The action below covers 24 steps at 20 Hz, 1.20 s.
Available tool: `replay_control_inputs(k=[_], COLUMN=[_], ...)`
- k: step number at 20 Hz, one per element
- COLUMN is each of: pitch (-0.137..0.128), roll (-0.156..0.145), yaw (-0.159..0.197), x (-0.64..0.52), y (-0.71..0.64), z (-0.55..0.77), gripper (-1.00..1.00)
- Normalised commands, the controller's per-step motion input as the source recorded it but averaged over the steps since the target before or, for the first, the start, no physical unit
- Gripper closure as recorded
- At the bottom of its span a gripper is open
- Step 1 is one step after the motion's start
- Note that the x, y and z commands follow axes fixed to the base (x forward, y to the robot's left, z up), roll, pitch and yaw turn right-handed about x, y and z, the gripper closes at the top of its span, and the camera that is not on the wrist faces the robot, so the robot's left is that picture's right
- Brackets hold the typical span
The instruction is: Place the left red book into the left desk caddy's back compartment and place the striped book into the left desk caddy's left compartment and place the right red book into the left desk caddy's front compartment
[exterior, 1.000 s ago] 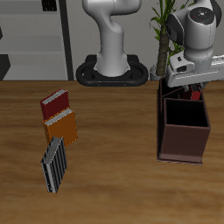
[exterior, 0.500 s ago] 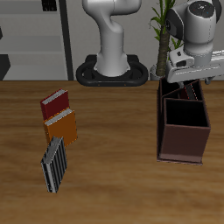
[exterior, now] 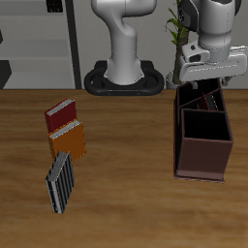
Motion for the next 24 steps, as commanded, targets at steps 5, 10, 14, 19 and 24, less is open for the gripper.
replay_control_inputs(k=[5, 10, 14, 19, 24], pitch=[-0.029, -0.019, -0.004, 0.006, 0.055], roll=[-0.043, -0.063, -0.001, -0.045, 0.002], yaw=[-0.013, -0.02, 0.037, 0.023, 0.049], x=[0.11, 0.14, 0.06, 0.21, 0.36], y=[-0.43, -0.53, -0.33, -0.47, -0.45], z=[0.2, 0.18, -0.03, 0.08, -0.06], gripper=[-1.0, -1.0, -1.0, -1.0, -1.0])
